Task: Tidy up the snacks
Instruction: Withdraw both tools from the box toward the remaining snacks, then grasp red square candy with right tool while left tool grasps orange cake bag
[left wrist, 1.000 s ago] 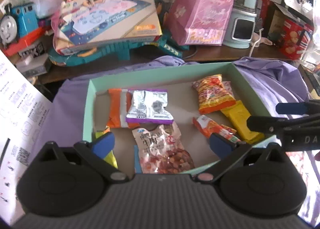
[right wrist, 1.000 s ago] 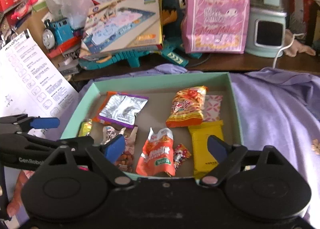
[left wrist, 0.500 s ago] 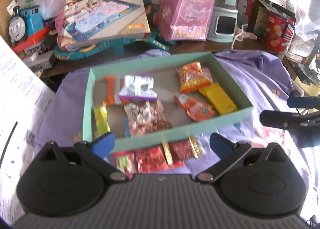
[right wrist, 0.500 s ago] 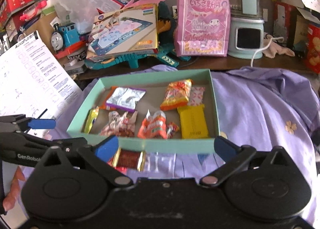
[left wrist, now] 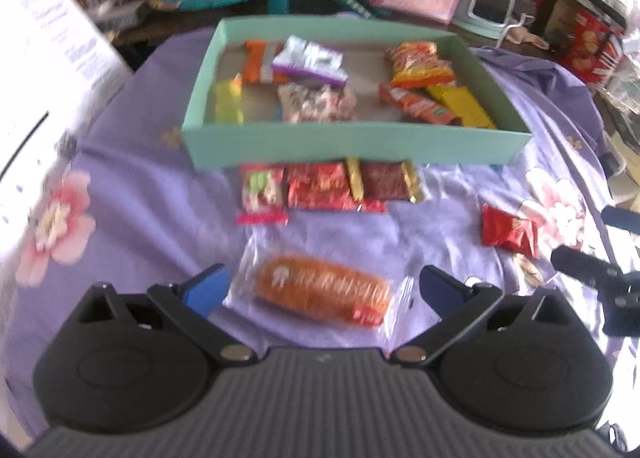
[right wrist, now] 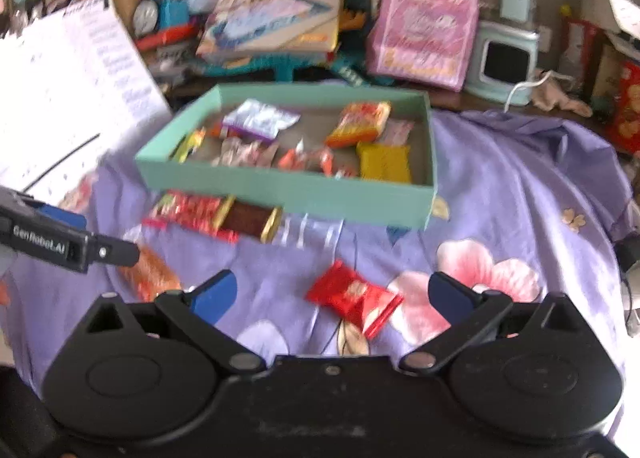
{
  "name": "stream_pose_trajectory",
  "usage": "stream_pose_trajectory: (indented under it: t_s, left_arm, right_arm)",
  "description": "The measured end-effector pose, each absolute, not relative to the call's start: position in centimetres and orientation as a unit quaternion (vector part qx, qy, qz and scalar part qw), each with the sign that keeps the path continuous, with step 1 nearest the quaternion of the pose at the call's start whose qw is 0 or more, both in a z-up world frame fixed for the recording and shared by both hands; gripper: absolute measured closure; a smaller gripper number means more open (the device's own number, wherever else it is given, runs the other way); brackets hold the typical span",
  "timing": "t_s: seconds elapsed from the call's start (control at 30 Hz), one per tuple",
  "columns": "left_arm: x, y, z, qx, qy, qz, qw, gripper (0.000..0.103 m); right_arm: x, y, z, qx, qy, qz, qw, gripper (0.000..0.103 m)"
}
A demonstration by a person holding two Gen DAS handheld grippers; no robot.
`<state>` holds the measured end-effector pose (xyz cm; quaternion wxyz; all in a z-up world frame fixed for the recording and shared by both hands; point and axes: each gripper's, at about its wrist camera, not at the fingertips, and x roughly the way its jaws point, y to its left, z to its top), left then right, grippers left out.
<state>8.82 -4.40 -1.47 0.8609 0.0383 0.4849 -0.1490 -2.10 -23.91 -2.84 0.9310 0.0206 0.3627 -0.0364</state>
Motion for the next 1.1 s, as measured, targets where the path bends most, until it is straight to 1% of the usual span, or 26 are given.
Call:
stream_pose_trajectory:
  t_s: [0.2, 0.3, 0.37, 0.47, 0.53, 0.6, 0.63, 0.7, 0.77, 0.9, 1.0, 1.03, 1.07, 1.1]
  left_arm:
    - [9.4, -4.4, -3.0, 0.013, 0.506, -0.132, 0.852, 0.000]
    - [9.8, -4.8, -3.7, 0.011, 0.515, -0.124, 0.848, 0.000]
    - [10.1, -5.0, -4.2, 0.004, 0.522, -0.122, 0.844, 0.000]
    - [10.7, -5.3, -4.9, 0.003, 0.528, -0.116, 0.841, 0.004]
    - [11.1, -5.6, -5.2, 0.000, 0.530, -0.116, 0.840, 0.009]
    - [11.4, -5.8, -5.5, 0.006, 0.530, -0.114, 0.840, 0.020]
    - [11.6, -6.0, -5.7, 0.014, 0.529, -0.113, 0.841, 0.022]
    - [11.8, -6.2, -5.9, 0.024, 0.525, -0.119, 0.842, 0.028]
    - [11.9, -6.4, -6.0, 0.036, 0.518, -0.127, 0.845, 0.031]
    - [11.7, -7.1, -6.0, 0.069, 0.502, -0.153, 0.848, 0.035]
    - [11.8, -7.6, -6.0, 0.092, 0.493, -0.174, 0.848, 0.036]
    - [11.9, -7.8, -6.0, 0.097, 0.492, -0.179, 0.847, 0.036]
    - [12.0, -7.9, -6.0, 0.100, 0.492, -0.182, 0.846, 0.037]
    - [12.0, -7.9, -6.0, 0.102, 0.492, -0.184, 0.845, 0.037]
  right_arm:
    - [-0.7, -25.1, -3.9, 0.040, 0.410, -0.014, 0.911, 0.001]
    - [0.2, -25.7, -4.6, 0.031, 0.430, -0.002, 0.903, 0.009]
    - [0.9, -26.0, -5.2, 0.021, 0.442, 0.007, 0.897, 0.018]
    - [1.9, -26.6, -6.0, 0.014, 0.456, 0.014, 0.890, 0.024]
    - [2.5, -26.9, -6.3, 0.005, 0.460, 0.019, 0.888, 0.025]
    - [3.1, -27.0, -6.5, 0.000, 0.464, 0.026, 0.885, 0.027]
    - [3.5, -27.0, -6.7, -0.005, 0.468, 0.031, 0.883, 0.030]
    - [4.3, -26.9, -7.1, -0.018, 0.475, 0.040, 0.879, 0.031]
    - [5.0, -26.8, -7.5, -0.031, 0.480, 0.045, 0.876, 0.032]
    - [6.4, -26.7, -8.2, -0.049, 0.485, 0.051, 0.872, 0.033]
    - [7.3, -26.6, -8.8, -0.053, 0.494, 0.054, 0.866, 0.033]
    - [7.2, -26.5, -8.8, -0.054, 0.494, 0.053, 0.866, 0.037]
    - [7.2, -26.4, -8.7, -0.052, 0.495, 0.052, 0.866, 0.049]
    - [7.1, -26.3, -8.5, -0.050, 0.494, 0.050, 0.867, 0.058]
